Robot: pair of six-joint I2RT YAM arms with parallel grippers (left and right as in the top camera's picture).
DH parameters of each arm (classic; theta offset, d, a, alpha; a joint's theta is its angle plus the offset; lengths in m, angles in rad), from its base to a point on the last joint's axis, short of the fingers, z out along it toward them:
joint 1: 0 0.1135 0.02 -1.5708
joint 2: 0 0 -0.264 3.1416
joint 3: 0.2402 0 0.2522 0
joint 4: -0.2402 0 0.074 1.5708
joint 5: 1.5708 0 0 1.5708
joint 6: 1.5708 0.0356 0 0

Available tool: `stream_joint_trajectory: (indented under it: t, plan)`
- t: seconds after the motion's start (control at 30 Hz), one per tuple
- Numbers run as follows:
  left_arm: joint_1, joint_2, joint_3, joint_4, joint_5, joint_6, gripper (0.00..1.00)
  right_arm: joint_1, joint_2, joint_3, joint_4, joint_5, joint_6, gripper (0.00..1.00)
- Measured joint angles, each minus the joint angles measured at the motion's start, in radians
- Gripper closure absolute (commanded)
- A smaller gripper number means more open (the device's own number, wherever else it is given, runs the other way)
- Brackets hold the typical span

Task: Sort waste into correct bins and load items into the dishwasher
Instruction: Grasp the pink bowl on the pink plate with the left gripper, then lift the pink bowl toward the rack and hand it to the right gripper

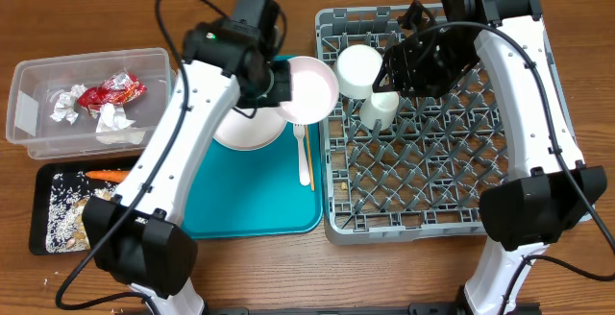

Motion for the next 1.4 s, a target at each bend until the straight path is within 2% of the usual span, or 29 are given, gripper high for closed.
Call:
stream_joint_trajectory:
  t: [0.1,0.2,0.37,0.63,0.77,0.83,1.13,1.3,1.4]
  plan:
    - [-0.028,0.000,0.000,0.016,0.004,-0.013,0.96,0.014,0.000,0.000,0.000,-0.011,-0.004,0.38]
    - [-0.046,0.000,0.000,0.027,0.004,-0.026,0.96,0.046,0.000,0.000,0.005,-0.014,-0.009,0.55]
    - [-0.055,0.000,0.000,0.026,0.007,-0.038,0.96,0.118,0.000,0.000,0.051,0.033,-0.011,0.66]
    - [-0.057,0.000,0.000,0.004,0.004,-0.041,0.96,0.201,0.000,0.000,0.103,0.095,-0.010,0.71]
    - [-0.057,0.000,0.000,0.000,0.004,-0.041,0.96,0.206,0.000,0.000,0.113,0.106,-0.005,0.89]
    - [-0.057,0.000,0.000,-0.002,0.004,-0.041,0.96,0.206,0.000,0.000,0.117,0.113,-0.003,0.93]
    - [-0.057,0.000,0.000,-0.003,0.019,-0.048,0.96,0.206,0.000,-0.001,0.131,0.136,0.006,0.92]
    - [-0.056,0.000,0.000,-0.006,0.037,-0.047,0.96,0.206,0.000,-0.001,0.133,0.136,0.003,0.82]
    - [-0.057,0.000,0.000,-0.008,0.070,-0.044,0.96,0.206,0.000,-0.001,0.141,0.138,-0.001,0.81]
